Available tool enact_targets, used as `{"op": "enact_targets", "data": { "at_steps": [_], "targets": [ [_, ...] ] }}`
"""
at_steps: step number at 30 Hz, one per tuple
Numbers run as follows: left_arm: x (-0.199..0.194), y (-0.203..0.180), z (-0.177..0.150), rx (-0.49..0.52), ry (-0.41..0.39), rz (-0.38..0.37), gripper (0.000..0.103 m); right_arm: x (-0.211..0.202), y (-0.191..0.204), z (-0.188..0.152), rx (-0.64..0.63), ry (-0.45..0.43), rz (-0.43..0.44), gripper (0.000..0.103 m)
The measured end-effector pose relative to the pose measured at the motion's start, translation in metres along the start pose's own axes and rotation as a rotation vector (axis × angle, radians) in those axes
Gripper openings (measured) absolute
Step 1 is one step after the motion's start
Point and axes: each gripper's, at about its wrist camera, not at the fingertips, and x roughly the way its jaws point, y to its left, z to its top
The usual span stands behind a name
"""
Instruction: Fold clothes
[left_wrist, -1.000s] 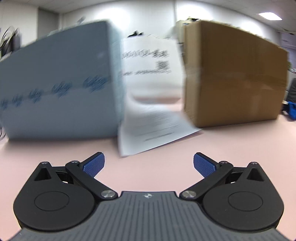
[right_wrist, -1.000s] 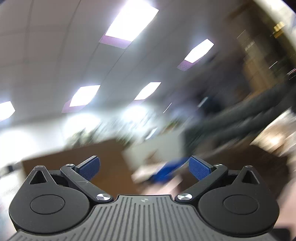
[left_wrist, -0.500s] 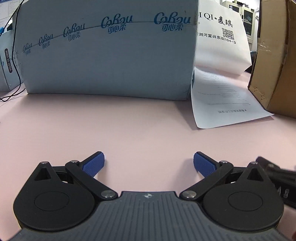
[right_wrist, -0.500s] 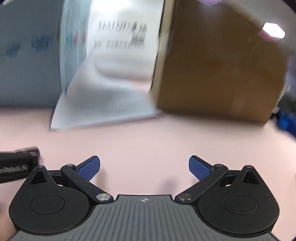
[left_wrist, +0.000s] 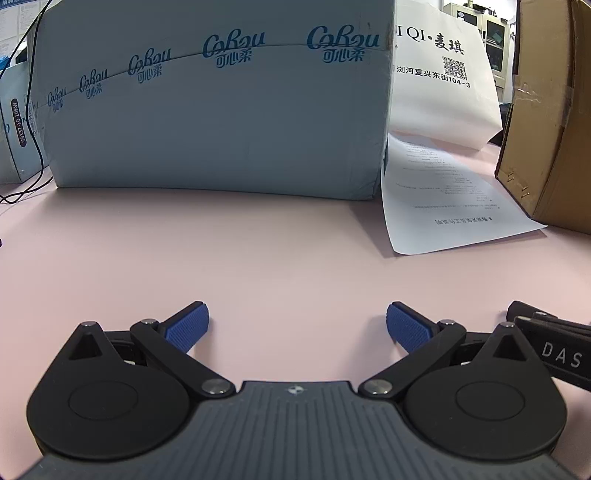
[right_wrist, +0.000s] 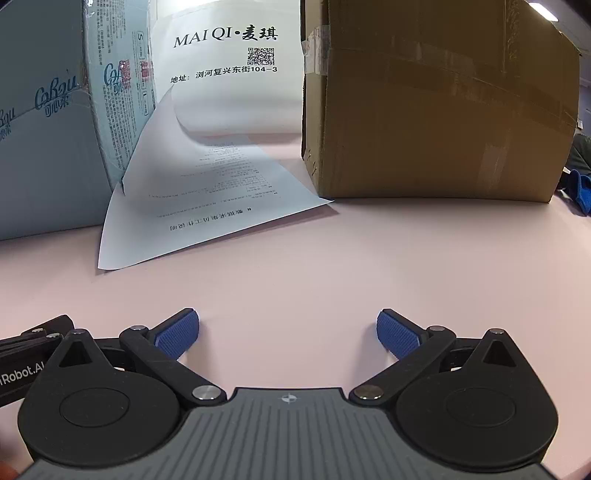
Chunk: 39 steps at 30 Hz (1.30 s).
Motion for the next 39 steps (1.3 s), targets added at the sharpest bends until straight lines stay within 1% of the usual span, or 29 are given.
{"op": "enact_targets", "data": {
  "at_steps": [4,6,13,15,19,29,39],
  "targets": [
    [0.001,-0.002,0.001,0.004,0.001,0.005,0.103,0.005,-0.002,0.0,0.002,0.001,0.001,0.103],
    [0.001,-0.002,0.0,0.006,0.001,0.007,0.103,-0.022,0.044,-0.002,0.018,0.011,-0.002,0.103],
    [0.004,-0.002,0.003,-0.004,-0.001,0.007,0.103,-0.02,0.017,0.0,0.017,0.01,-0.003,0.103],
    [0.005,-0.001,0.003,-0.006,-0.001,0.005,0.103,-0.01,0.008,0.001,0.013,0.007,-0.003,0.103],
    [0.006,-0.001,0.004,-0.009,-0.001,0.003,0.103,-0.003,0.005,0.0,0.01,0.005,-0.004,0.103],
    [0.009,-0.001,0.006,-0.008,-0.001,0.005,0.103,-0.007,0.004,-0.001,0.009,0.004,-0.005,0.103],
    [0.01,-0.001,0.007,-0.004,-0.001,0.005,0.103,-0.002,0.004,0.001,0.008,0.003,-0.004,0.103]
  ]
}}
